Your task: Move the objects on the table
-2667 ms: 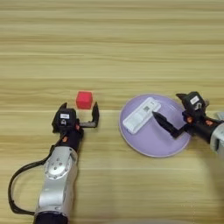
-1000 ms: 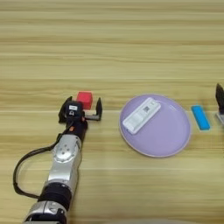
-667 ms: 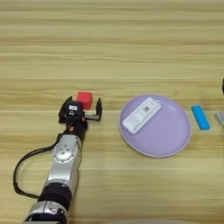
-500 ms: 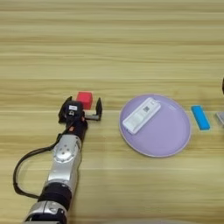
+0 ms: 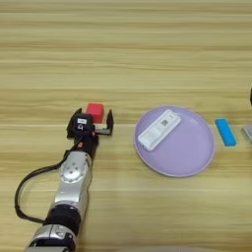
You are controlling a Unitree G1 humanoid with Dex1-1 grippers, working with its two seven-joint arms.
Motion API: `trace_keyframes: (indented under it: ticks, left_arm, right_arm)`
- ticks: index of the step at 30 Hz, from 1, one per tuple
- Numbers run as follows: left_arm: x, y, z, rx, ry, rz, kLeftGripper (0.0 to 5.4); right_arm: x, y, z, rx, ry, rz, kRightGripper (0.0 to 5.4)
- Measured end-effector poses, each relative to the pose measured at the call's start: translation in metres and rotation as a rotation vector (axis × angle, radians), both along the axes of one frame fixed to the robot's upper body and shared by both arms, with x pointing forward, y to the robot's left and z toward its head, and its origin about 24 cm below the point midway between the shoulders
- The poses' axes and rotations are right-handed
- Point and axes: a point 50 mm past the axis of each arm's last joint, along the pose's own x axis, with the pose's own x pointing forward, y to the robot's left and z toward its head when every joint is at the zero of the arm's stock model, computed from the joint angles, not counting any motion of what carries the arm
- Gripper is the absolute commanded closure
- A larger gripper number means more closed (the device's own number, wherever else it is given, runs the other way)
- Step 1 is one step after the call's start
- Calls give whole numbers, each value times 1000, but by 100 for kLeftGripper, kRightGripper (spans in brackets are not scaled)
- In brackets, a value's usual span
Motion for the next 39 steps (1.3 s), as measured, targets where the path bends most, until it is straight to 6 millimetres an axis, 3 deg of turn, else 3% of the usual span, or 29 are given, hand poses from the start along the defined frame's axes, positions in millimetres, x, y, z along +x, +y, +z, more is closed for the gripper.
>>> trace_keyframes:
  ticks: [22, 39]
  left_arm:
    - [-1, 0, 1, -1, -22, -10, 310]
    - [-13, -6, 2, -23, -60, -85, 312]
  right_arm:
    - [1, -1, -5, 6, 19, -2, 0]
    - [1, 1, -6, 10, 24, 1, 0]
